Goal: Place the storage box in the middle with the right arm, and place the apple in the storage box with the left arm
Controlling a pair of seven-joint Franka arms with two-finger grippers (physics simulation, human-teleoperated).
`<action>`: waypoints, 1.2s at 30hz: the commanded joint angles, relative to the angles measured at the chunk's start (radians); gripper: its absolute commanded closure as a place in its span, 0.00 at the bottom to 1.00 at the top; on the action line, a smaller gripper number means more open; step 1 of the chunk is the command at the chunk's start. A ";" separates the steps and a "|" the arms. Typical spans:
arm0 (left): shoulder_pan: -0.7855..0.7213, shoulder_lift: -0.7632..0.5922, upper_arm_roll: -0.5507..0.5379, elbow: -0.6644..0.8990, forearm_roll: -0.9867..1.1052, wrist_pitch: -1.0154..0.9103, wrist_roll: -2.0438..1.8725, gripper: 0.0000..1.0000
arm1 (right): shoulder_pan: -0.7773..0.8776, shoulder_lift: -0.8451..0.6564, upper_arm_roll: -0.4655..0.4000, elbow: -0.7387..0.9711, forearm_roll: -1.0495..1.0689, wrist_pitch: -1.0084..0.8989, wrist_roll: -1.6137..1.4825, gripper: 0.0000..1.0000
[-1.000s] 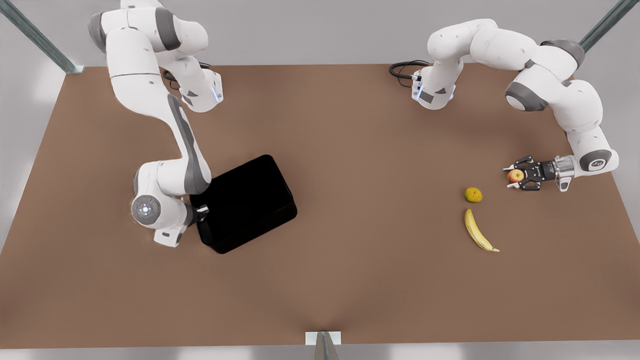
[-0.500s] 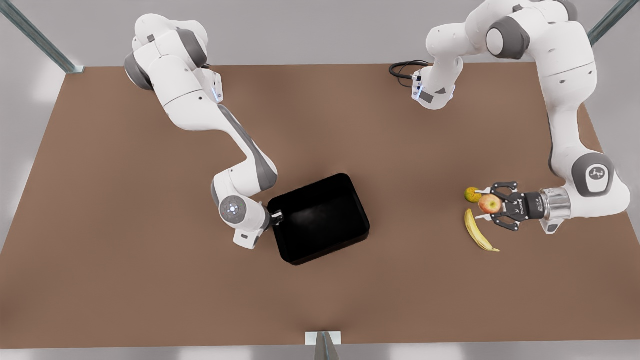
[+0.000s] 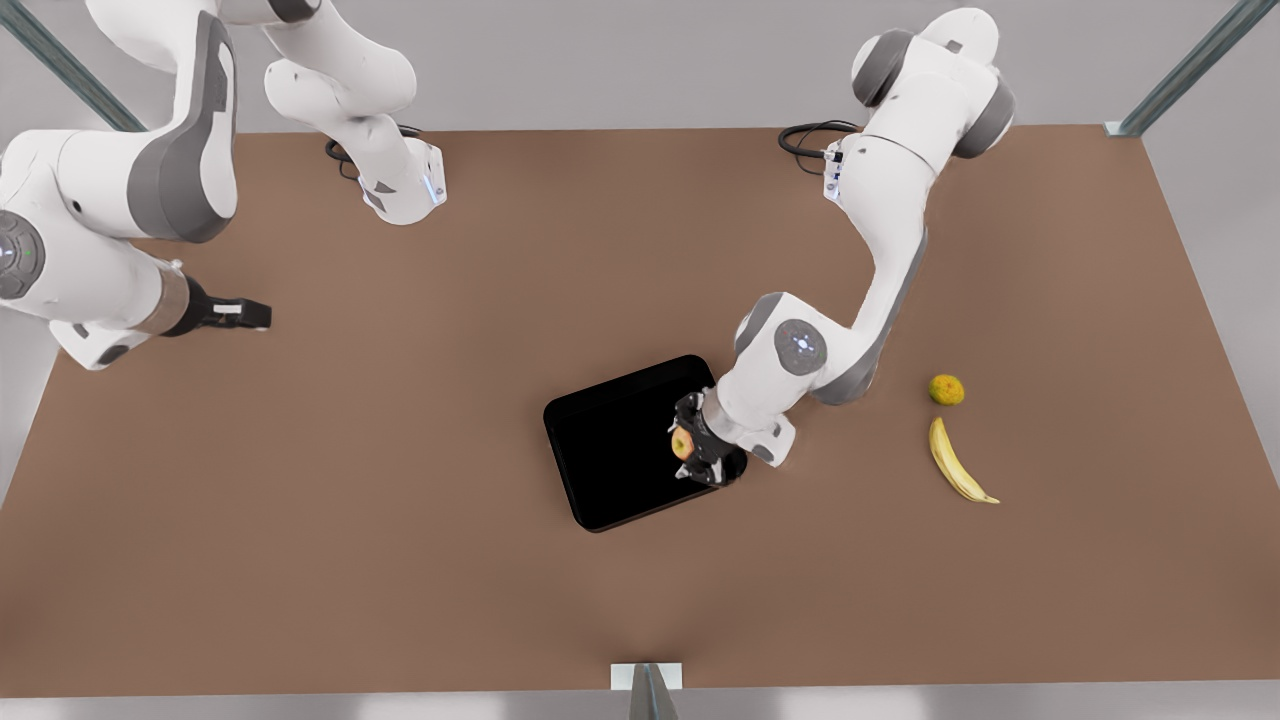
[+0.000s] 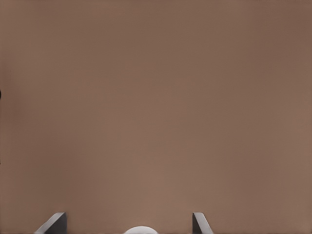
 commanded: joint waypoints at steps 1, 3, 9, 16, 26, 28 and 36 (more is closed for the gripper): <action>-0.025 0.002 0.000 0.003 -0.935 -0.015 0.075 0.79 | -0.006 0.003 0.000 0.000 0.000 0.000 -0.004 0.00; -0.076 0.009 0.000 0.001 -0.925 0.036 0.026 0.60 | -0.006 0.009 0.000 0.000 0.002 -0.015 -0.009 0.00; -0.105 0.003 0.000 0.000 -0.889 0.024 -0.004 0.00 | -0.007 0.018 0.000 0.005 0.006 -0.015 -0.014 0.00; 0.026 -0.102 0.022 0.001 -0.605 -0.241 0.103 0.00 | -0.007 0.025 -0.002 0.011 0.009 -0.014 -0.014 0.00; 0.411 -0.549 0.232 -0.032 -0.177 -0.912 1.796 0.00 | -0.022 -0.003 0.003 -0.005 0.006 0.021 -0.015 0.00; 0.411 -0.650 0.233 -0.146 -0.171 -0.911 2.282 0.00 | -0.021 0.000 0.003 -0.003 0.006 0.021 -0.015 0.00; 0.242 -0.492 0.276 -0.006 -0.036 -1.018 2.275 0.00 | -0.021 0.009 0.003 0.000 0.006 0.017 -0.017 0.00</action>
